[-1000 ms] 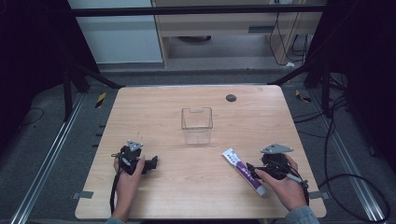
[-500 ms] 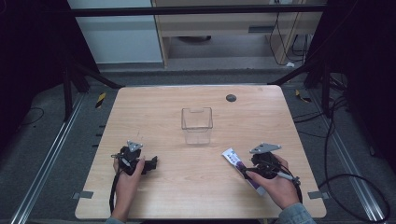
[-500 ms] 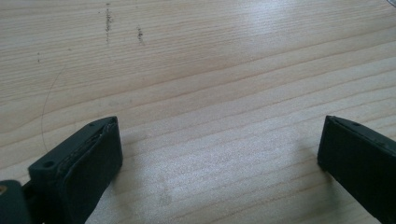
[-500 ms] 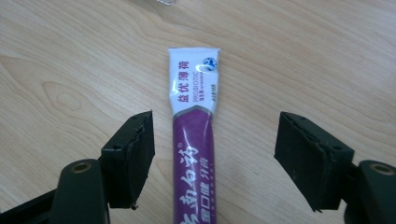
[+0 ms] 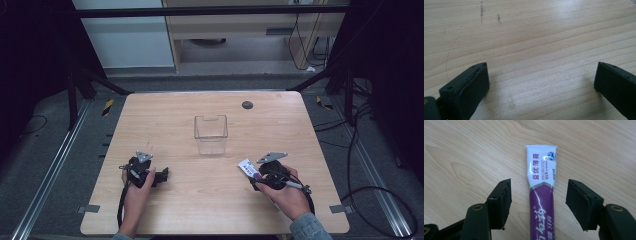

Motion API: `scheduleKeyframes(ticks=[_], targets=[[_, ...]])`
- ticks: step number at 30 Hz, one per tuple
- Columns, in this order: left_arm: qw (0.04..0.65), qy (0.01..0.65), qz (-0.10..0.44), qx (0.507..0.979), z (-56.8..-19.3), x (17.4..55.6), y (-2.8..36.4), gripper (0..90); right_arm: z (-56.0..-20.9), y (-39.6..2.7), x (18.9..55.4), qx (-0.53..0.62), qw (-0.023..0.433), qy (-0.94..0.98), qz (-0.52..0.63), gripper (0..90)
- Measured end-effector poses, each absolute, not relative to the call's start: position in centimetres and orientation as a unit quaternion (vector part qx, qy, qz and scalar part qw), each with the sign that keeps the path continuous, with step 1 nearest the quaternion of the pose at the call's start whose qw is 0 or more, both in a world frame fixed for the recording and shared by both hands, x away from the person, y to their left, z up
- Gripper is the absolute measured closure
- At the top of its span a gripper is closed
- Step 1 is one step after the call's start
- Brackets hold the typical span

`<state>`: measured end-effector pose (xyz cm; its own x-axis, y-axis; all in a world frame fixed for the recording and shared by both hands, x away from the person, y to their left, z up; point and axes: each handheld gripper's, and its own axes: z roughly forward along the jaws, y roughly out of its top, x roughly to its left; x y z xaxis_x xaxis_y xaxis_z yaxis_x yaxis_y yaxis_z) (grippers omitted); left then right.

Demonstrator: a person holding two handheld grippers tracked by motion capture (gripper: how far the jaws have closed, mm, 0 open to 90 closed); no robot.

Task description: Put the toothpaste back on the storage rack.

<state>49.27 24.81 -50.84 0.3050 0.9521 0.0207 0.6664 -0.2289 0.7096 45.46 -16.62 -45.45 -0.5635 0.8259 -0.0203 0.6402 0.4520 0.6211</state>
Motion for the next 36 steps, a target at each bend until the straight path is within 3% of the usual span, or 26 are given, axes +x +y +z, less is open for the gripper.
scheduleKeyframes(ticks=[19, 36], targets=[[0.305, 0.541, 0.234, 0.748, -50.8, 49.3, 24.8, 0.0, -47.7, -15.4, 47.5, 0.453, 0.138, 0.848, 0.237, 45.2], [0.306, 0.539, 0.234, 0.749, -50.8, 49.3, 24.7, 0.0, -47.8, -15.3, 48.2, 0.456, 0.132, 0.85, 0.23, 50.9]])
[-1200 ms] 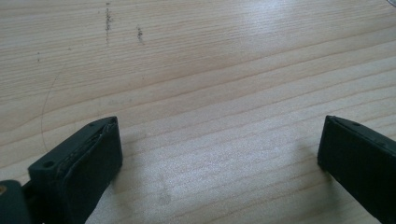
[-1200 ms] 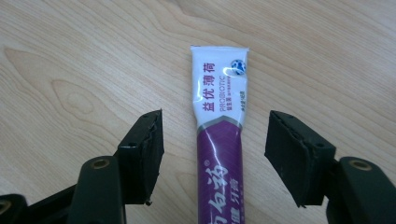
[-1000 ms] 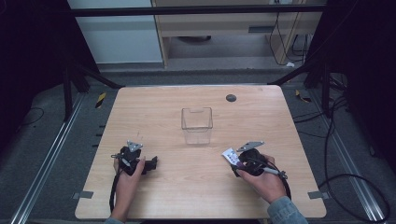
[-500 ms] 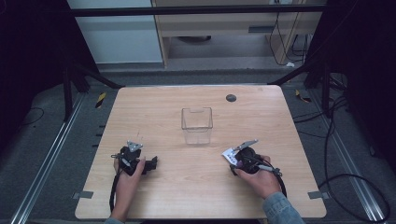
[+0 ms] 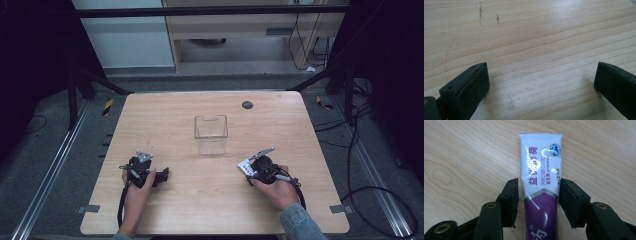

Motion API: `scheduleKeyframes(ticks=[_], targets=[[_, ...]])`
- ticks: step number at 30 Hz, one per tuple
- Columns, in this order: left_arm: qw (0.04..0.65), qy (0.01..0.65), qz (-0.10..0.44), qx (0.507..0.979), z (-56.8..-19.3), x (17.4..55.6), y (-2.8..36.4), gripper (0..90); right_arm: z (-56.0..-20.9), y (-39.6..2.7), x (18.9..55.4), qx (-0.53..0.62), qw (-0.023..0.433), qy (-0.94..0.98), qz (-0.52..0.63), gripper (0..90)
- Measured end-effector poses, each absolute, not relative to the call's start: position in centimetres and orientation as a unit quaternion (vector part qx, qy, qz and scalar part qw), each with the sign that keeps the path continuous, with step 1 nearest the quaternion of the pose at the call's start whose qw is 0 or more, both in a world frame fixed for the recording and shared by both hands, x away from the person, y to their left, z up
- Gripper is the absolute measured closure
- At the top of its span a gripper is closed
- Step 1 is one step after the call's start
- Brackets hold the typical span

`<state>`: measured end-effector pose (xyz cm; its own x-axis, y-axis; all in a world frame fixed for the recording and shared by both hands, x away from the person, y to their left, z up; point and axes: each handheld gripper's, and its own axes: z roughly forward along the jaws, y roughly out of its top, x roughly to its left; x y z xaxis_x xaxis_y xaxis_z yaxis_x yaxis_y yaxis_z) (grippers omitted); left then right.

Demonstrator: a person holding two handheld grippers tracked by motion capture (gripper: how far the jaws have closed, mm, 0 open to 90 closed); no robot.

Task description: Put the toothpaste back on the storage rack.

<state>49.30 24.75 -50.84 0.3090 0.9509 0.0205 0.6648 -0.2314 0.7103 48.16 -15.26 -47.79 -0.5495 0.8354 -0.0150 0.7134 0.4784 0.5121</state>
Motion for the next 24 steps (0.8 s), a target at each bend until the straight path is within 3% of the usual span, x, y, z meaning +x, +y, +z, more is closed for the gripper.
scheduleKeyframes(ticks=[24], targets=[[0.306, 0.539, 0.234, 0.749, -50.84, 49.3, 24.74, 0.0, -47.88, -15.52, 48.23, 0.455, 0.12, 0.854, 0.222, 59.0]])
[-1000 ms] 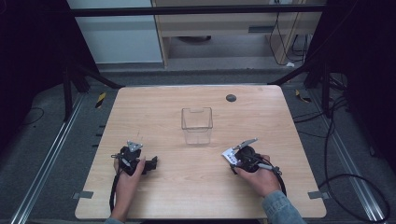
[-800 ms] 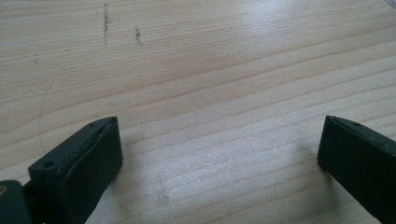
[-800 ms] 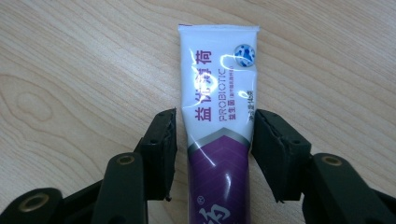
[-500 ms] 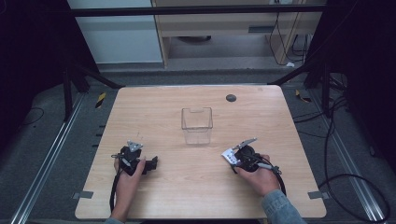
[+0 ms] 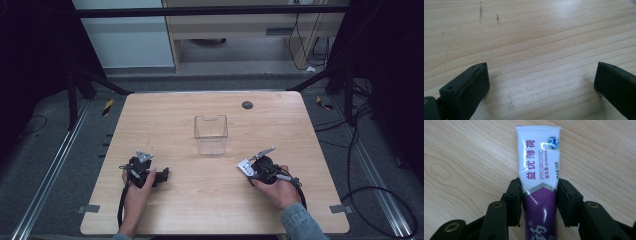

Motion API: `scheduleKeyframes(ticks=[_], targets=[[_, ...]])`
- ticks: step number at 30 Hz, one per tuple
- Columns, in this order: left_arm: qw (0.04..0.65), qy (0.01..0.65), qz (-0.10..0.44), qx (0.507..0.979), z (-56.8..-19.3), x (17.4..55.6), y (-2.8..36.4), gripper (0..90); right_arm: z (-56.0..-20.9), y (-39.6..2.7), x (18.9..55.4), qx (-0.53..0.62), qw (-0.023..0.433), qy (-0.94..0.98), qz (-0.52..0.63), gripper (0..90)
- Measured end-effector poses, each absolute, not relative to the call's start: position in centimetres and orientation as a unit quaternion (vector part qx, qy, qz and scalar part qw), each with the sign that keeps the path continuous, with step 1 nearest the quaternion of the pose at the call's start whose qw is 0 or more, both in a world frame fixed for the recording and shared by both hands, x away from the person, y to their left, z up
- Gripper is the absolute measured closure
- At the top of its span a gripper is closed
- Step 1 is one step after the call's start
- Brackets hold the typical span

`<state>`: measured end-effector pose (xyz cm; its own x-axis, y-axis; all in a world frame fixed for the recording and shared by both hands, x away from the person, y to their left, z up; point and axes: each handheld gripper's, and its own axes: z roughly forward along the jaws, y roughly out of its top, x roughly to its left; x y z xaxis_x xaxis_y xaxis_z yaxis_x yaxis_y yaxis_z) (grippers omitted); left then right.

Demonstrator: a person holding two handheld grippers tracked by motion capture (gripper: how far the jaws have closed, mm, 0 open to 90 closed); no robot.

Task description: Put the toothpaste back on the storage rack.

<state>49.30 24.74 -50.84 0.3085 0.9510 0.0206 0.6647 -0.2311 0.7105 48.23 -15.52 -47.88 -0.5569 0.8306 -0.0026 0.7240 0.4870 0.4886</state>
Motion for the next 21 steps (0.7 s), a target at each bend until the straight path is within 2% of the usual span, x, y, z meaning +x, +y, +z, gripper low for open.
scheduleKeyframes(ticks=[10, 21], targets=[[0.306, 0.539, 0.234, 0.749, -50.85, 49.3, 24.74, 0.0, -47.59, -15.81, 48.45, 0.464, 0.111, 0.851, 0.219, 69.6], [0.306, 0.538, 0.234, 0.75, -50.85, 49.3, 24.7, 0.0, -47.45, -15.91, 48.35, 0.466, 0.116, 0.849, 0.22, 73.3]])
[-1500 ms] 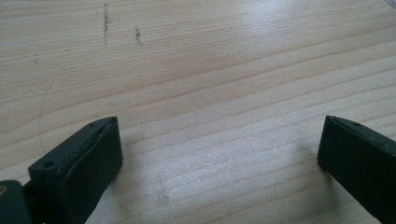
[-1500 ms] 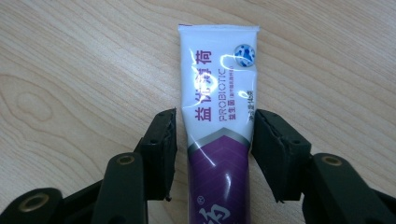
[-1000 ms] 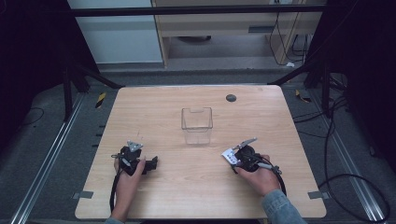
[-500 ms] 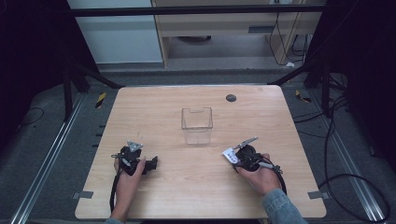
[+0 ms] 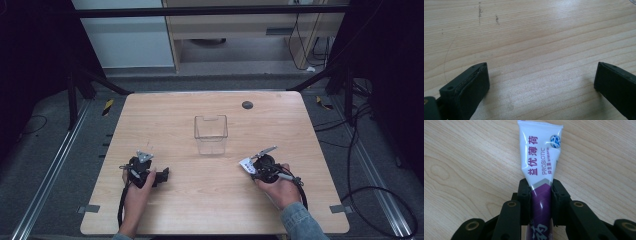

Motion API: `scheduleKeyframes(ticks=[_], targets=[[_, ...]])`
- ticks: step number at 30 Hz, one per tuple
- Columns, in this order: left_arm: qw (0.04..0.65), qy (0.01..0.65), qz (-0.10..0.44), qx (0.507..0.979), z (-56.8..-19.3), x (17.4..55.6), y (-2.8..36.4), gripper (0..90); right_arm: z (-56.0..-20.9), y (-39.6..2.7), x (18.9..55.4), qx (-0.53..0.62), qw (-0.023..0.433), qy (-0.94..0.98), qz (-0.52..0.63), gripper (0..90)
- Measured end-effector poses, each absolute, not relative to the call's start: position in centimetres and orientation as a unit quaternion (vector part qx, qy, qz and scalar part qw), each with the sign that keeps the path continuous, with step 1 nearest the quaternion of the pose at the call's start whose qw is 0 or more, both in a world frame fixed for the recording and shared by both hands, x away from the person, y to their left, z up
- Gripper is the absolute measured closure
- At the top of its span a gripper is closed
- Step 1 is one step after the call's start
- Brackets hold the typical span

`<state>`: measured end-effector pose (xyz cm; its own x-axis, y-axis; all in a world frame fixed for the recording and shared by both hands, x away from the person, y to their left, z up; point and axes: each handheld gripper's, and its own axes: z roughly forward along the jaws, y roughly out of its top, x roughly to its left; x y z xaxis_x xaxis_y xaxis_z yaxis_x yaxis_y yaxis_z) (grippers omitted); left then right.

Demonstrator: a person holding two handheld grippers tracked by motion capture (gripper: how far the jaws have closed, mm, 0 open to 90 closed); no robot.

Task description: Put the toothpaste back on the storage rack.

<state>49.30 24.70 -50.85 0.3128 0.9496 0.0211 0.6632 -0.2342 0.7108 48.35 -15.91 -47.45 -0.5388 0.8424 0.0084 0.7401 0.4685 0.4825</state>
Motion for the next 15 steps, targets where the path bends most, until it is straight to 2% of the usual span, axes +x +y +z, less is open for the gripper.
scheduleKeyframes(ticks=[15], targets=[[0.306, 0.538, 0.234, 0.75, -50.85, 49.3, 24.69, 0.0, -46.9, -16.58, 47.83, 0.475, 0.131, 0.839, 0.233, 75.5]])
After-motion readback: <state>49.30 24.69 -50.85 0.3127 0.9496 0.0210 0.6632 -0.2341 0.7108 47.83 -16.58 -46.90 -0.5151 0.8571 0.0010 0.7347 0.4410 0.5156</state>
